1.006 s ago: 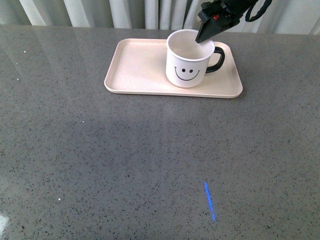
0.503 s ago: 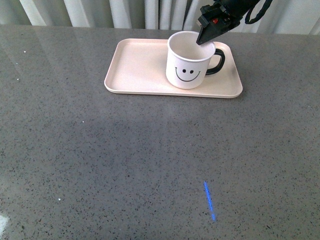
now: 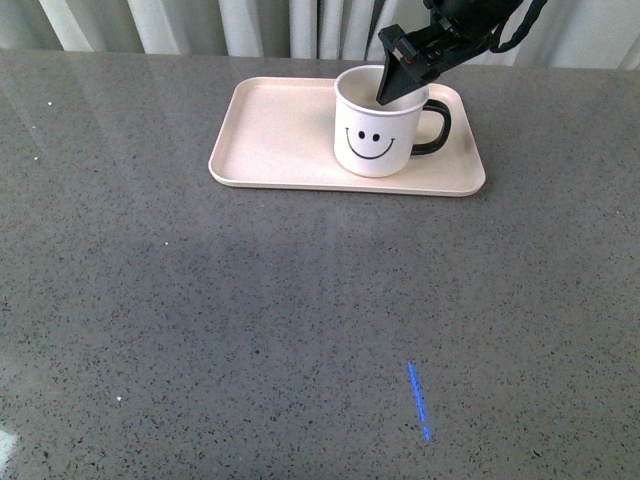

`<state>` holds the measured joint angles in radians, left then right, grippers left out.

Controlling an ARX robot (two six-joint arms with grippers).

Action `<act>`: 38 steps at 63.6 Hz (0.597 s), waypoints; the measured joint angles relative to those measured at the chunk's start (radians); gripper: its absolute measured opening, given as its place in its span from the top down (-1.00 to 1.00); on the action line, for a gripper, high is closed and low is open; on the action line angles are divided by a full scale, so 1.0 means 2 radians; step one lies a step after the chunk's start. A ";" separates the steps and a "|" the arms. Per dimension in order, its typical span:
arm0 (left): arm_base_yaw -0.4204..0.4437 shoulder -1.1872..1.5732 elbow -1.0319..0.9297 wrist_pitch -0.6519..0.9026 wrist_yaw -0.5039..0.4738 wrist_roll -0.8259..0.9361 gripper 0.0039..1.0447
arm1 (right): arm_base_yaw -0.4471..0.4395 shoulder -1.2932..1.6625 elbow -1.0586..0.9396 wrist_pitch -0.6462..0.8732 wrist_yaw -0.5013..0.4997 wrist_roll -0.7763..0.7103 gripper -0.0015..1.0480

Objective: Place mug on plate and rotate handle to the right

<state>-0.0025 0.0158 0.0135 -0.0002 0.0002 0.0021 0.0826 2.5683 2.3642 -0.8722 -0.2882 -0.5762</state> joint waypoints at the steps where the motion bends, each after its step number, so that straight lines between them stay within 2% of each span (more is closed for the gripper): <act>1: 0.000 0.000 0.000 0.000 0.000 0.000 -0.83 | 0.000 -0.002 -0.001 0.005 0.000 0.000 -0.74; 3: 0.000 0.000 0.000 0.000 0.000 0.000 -0.83 | -0.002 -0.009 -0.008 0.016 -0.004 0.004 -0.85; 12: 0.000 0.000 0.000 0.000 0.000 0.000 -0.83 | -0.009 -0.069 -0.067 0.076 -0.028 0.014 -0.82; 24: 0.000 0.000 0.000 0.000 0.000 0.000 -0.83 | -0.012 -0.097 -0.075 0.086 -0.031 0.019 -0.82; 26: 0.000 0.000 0.000 0.000 0.000 0.000 -0.83 | -0.011 -0.102 -0.084 0.101 -0.019 0.030 -0.81; 30: 0.000 0.000 0.000 0.000 0.000 0.000 -0.83 | -0.005 -0.146 -0.206 0.289 0.098 0.098 -0.59; 31: 0.000 0.000 0.000 0.000 0.000 0.000 -0.83 | -0.005 -0.154 -0.227 0.318 0.106 0.111 -0.56; 33: 0.000 0.000 0.000 0.000 0.000 0.000 -0.83 | -0.005 -0.185 -0.313 0.429 0.151 0.164 -0.43; 37: 0.000 0.000 0.000 0.000 0.000 0.000 -0.83 | -0.006 -0.223 -0.413 0.566 0.173 0.209 -0.26; 38: 0.000 0.000 0.000 0.000 0.000 0.000 -0.83 | -0.006 -0.238 -0.451 0.620 0.174 0.219 -0.19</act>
<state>-0.0025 0.0158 0.0135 -0.0002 -0.0002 0.0021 0.0700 2.0922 1.4631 0.3672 0.0597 -0.1375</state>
